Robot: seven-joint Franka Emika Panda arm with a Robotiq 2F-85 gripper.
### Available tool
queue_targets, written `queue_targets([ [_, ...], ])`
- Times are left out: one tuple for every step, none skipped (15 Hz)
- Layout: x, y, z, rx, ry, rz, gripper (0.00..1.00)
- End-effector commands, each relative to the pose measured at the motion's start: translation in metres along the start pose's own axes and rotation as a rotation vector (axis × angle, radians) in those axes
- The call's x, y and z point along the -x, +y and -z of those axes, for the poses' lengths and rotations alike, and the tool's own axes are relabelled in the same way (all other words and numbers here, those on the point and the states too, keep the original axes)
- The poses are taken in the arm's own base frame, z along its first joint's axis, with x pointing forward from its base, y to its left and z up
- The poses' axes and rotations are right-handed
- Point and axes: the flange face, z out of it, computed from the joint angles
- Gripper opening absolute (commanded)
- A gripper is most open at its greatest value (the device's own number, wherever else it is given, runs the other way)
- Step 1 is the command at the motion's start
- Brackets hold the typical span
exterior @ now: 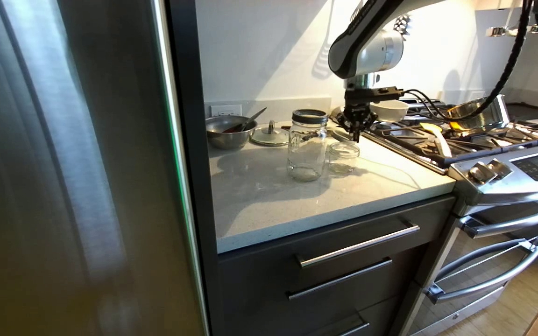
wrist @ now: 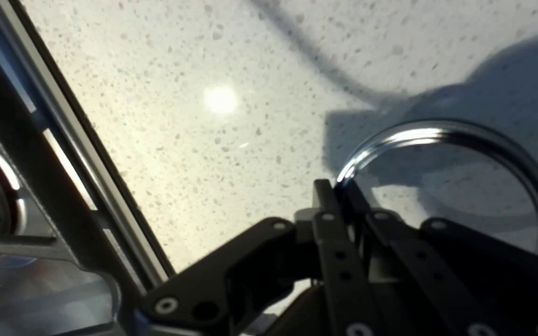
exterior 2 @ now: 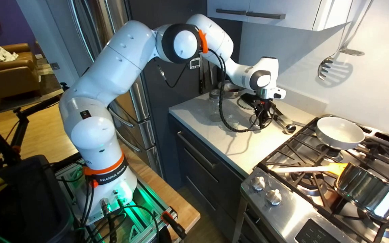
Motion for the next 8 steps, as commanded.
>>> queue_targets([
  [0.038,-0.019,0.023,0.073,-0.003,0.125,0.02],
  [0.044,-0.024,0.030,0.086,0.002,0.150,0.02],
  [0.049,-0.029,0.035,0.099,0.014,0.175,0.02],
  [0.055,-0.033,0.042,0.117,0.017,0.199,0.02],
  [0.060,-0.036,0.044,0.131,0.031,0.219,0.02],
  [0.065,-0.038,0.050,0.145,0.036,0.237,0.02],
  [0.069,-0.040,0.052,0.160,0.043,0.257,0.02],
  [0.074,-0.041,0.054,0.170,0.050,0.277,0.02],
])
